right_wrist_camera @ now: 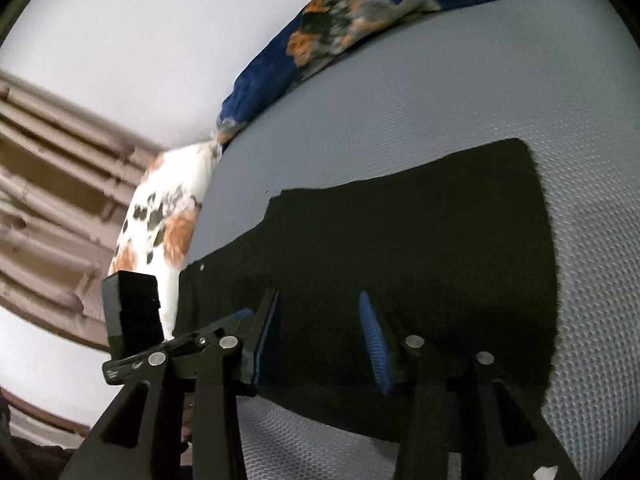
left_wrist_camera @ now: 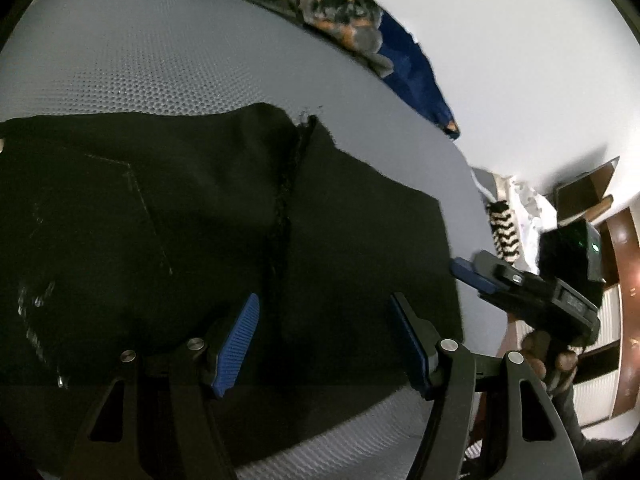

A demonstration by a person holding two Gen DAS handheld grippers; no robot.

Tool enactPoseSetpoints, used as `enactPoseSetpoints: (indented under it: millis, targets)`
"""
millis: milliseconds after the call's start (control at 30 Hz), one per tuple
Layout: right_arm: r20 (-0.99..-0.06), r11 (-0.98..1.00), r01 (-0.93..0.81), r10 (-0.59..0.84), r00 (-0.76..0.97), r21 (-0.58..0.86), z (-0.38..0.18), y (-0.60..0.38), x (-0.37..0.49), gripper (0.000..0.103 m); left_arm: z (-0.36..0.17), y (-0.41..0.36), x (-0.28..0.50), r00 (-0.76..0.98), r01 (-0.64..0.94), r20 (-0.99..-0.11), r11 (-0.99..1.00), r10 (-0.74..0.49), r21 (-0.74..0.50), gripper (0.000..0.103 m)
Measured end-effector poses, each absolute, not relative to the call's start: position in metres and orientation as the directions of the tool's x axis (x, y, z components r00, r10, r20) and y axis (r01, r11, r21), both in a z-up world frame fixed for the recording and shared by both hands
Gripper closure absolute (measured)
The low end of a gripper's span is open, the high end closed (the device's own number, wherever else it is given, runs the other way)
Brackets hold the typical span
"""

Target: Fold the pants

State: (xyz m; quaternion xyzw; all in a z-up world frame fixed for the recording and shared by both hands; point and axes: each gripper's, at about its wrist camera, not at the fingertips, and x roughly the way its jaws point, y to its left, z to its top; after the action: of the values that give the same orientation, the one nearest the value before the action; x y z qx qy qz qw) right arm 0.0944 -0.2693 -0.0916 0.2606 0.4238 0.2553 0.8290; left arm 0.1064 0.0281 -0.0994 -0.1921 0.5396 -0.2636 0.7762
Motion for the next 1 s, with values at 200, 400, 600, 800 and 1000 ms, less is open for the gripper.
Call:
enactPoseSetpoints:
  millis: [200,400,600,800,1000]
  targets:
    - [-0.557,0.72,-0.164,0.642,0.527,0.674,-0.101,-0.282,0.092,0.063,-0.112,0.026,0.123,0.263,0.203,-0.743,0.788,-0.616,-0.581,0.037]
    - [-0.559,0.714,-0.131,0.636,0.531,0.688,-0.11,-0.292,0.095,0.063,-0.117,0.007,0.133,0.216,0.251,-0.702,0.733,-0.679,-0.632,0.037]
    - [-0.563,0.713,-0.121,0.634,0.53,0.69,-0.113,-0.294,0.095,0.063,-0.127,0.001,0.131,0.165,0.216,-0.652,0.672,-0.74,-0.708,0.056]
    - [-0.585,0.727,-0.108,0.623,0.519,0.678,-0.118,-0.291,0.094,0.063,-0.138,0.007,0.129,0.163,0.133,-0.672,0.691,-0.723,-0.711,0.095]
    - [-0.671,0.817,-0.086,0.524,0.524,0.57,-0.117,-0.286,0.091,0.063,-0.12,0.006,0.114,0.201,0.17,-0.683,0.712,-0.702,-0.681,0.1]
